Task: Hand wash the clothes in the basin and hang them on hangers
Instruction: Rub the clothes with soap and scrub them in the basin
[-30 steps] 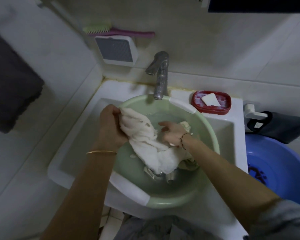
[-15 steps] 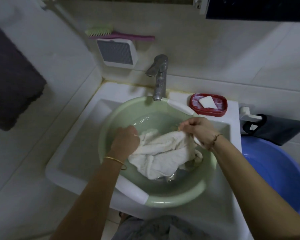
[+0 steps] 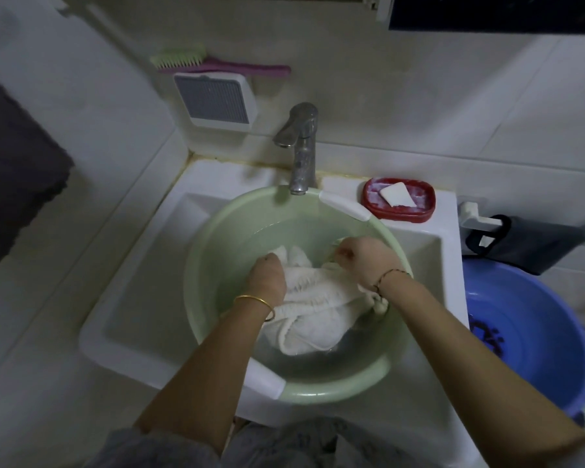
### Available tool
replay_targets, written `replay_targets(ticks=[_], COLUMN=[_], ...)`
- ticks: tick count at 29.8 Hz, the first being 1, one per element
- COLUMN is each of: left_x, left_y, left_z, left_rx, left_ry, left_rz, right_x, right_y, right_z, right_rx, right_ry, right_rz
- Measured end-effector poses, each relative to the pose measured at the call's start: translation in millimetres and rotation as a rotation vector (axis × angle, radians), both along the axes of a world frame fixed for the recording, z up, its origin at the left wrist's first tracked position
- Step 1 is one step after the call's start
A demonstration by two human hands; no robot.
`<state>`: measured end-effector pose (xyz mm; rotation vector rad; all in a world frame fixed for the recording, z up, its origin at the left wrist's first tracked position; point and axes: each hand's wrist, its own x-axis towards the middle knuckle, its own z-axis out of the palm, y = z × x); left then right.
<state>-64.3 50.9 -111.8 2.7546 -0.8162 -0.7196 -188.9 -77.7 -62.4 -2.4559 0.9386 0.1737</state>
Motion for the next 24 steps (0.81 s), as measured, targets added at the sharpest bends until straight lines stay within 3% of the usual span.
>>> replay_targets(ticks=[5, 7, 11, 15, 18, 21, 24], left_x=[2.5, 4.6, 4.7, 4.5, 8.7, 7.4, 1.3], left_y=[7.3, 11.0, 13.3, 12.3, 13.1, 16.5, 18.1], left_z=[1.8, 3.3, 14.5, 37.0, 53.7, 72.3, 97.4], left_rx=[0.054, 0.123, 0.214, -0.049, -0.328, -0.48, -0.641], left_ry=[0.073, 0.097, -0.026, -0.038, 0.179, 0.337, 0.496], left_rz=[-0.107, -0.188, -0.261, -0.227, -0.134, -0.205, -0.252], right_x=[14.1, 8.6, -5.4, -19.0, -22.6, -14.3, -3.8], right_y=[20.1, 25.4, 21.9, 8.2, 2.9, 8.0, 15.2], right_z=[-18.7, -18.2, -17.5, -11.7, -9.3, -8.0, -1.5], right_rx=[0.042, 0.03, 0.122, 0.263, 0.376, 0.469, 0.72], right_ry=[0.345, 0.338, 0.217, 0.131, -0.068, -0.325, -0.329], right_rz=[0.265, 0.305, 0.272, 0.255, 0.098, -0.029, 0.038])
